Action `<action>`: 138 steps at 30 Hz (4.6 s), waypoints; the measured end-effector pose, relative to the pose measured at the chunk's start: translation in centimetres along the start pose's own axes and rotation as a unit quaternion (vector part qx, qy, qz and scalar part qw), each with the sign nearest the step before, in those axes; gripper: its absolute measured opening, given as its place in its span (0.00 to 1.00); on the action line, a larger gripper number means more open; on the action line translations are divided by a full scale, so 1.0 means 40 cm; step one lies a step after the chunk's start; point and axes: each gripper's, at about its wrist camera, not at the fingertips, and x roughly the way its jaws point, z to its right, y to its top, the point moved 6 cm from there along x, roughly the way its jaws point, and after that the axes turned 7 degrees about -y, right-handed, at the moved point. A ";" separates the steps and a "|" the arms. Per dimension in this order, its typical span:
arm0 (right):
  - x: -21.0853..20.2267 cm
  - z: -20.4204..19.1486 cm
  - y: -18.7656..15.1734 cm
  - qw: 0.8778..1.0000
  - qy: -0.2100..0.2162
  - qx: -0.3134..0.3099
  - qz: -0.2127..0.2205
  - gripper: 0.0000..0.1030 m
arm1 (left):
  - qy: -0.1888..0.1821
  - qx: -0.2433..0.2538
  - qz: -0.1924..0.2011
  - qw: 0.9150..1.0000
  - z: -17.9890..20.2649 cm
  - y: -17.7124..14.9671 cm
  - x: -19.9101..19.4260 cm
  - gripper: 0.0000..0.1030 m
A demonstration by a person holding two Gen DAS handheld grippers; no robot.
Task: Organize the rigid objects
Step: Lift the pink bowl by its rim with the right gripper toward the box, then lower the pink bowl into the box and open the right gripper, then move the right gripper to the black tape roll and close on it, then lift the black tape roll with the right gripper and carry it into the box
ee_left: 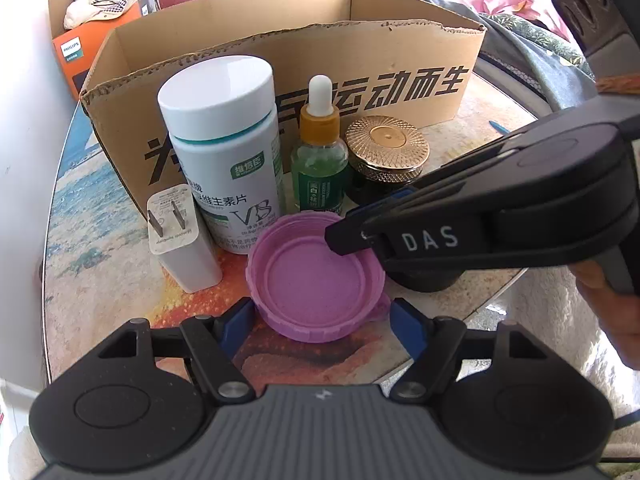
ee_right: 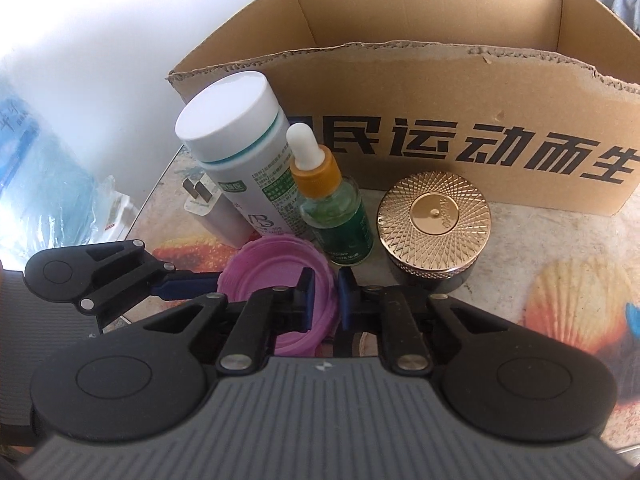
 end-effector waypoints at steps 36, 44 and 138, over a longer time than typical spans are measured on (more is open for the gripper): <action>-0.334 0.006 0.373 0.988 0.017 -0.004 0.150 0.09 | 0.028 0.005 0.100 0.995 -0.039 0.359 -0.286 0.68; -0.140 0.178 0.485 0.997 0.027 0.071 0.029 0.09 | -0.030 -0.027 -0.016 0.999 -0.122 0.484 -0.069 0.68; -0.065 0.171 -0.078 0.997 -0.029 0.068 0.023 0.19 | -0.032 0.079 0.007 0.996 0.132 0.084 0.071 0.65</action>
